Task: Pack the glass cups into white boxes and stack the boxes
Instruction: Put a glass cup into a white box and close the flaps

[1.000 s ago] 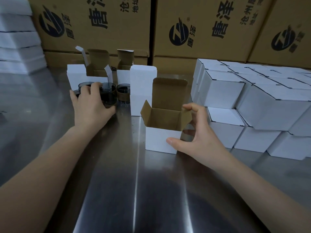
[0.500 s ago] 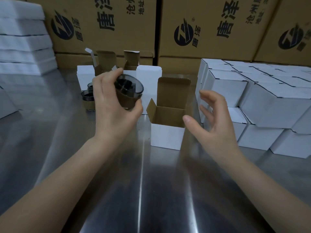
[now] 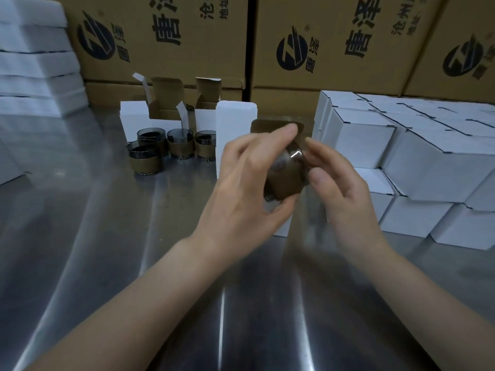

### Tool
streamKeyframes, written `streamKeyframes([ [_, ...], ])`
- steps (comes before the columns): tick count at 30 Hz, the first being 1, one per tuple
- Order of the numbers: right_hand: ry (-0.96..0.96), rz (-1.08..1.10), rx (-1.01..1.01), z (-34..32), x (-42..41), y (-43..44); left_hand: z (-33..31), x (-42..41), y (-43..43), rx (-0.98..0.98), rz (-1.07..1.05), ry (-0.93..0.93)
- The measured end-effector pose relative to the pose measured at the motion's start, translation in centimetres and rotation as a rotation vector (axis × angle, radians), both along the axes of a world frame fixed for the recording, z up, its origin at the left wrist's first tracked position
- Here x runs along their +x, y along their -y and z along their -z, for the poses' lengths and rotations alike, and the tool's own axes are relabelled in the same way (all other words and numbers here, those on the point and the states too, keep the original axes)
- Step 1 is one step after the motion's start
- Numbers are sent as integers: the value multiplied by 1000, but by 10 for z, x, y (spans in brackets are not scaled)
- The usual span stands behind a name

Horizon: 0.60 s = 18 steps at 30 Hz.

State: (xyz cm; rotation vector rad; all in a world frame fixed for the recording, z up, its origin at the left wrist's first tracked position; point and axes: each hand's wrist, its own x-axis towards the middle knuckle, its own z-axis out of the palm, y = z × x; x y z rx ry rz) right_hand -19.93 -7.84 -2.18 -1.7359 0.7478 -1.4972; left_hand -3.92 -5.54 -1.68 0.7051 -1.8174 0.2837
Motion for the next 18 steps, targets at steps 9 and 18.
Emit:
streamKeyframes([
  [9, -175, 34, -49, -13, -3, -4, 4, 0, 5, -14, 101, 52],
  [18, -125, 53, -51, -14, -8, 0, 18, 24, 17, 500, 24, -87],
])
